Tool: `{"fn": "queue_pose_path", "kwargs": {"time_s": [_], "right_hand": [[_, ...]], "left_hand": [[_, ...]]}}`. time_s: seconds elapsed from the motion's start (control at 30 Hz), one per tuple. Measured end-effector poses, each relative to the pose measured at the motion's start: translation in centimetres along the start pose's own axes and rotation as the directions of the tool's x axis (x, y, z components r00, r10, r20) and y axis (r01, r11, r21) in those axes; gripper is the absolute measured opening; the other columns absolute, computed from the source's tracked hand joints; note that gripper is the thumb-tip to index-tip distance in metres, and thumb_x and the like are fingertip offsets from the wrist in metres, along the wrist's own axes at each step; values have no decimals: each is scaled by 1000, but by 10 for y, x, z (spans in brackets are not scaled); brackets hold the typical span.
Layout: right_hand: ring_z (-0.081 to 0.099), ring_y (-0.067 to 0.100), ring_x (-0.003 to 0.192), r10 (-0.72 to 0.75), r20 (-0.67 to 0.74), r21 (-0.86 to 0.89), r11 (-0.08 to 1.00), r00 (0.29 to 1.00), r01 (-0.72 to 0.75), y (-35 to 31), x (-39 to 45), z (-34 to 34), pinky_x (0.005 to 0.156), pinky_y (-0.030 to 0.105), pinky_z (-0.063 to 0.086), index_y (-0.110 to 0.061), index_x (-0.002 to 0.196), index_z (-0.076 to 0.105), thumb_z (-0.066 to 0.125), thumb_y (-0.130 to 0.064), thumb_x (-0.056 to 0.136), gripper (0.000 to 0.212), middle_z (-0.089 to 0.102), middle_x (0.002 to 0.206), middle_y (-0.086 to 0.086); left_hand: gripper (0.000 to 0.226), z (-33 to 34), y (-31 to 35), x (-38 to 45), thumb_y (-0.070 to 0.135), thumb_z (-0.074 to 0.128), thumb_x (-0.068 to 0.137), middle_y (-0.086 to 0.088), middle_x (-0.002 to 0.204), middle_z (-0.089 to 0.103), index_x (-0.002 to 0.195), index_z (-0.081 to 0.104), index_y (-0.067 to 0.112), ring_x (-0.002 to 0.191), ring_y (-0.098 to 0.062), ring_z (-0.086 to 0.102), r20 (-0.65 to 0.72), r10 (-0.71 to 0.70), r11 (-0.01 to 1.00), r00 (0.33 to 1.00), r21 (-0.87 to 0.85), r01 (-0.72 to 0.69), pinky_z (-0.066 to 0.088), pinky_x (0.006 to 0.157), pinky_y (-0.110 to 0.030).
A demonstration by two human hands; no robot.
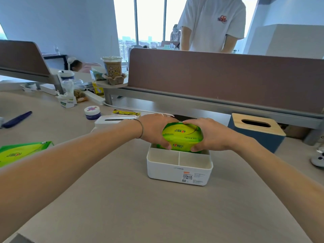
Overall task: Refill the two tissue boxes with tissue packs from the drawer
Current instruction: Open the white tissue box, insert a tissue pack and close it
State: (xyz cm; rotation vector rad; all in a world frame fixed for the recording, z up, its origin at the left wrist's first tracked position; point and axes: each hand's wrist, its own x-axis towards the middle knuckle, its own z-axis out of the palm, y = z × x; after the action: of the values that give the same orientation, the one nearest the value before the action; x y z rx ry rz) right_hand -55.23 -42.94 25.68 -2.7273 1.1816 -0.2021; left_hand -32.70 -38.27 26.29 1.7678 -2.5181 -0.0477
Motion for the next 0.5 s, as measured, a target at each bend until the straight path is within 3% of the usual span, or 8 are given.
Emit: {"fn": "queue_pose_path", "kwargs": {"time_s": [0.27,0.5], "right_hand": [[48,17,124,-34,-19,49,998,999,35,-24,6,-20,99,37,48,-37,149,38,75,-46,82,77,52,138,-6],[47,20,131,-150,-58,-21,989,987,149,-93,39,-6,106,37,41,-35,146,43,69,-41,87,64,50,146,-2]], "left_hand": [[86,-16,-7,-24,59,72,80,4,146,51,152,33,32,129,-20,49,32,-73,993,997,-91,75,40,104,-33],[68,-20,-71,-72,58,57,92,3,148,49,151,35,34,134,-22,46,6,-280,954,960,-113,279,37,111,-41]]}}
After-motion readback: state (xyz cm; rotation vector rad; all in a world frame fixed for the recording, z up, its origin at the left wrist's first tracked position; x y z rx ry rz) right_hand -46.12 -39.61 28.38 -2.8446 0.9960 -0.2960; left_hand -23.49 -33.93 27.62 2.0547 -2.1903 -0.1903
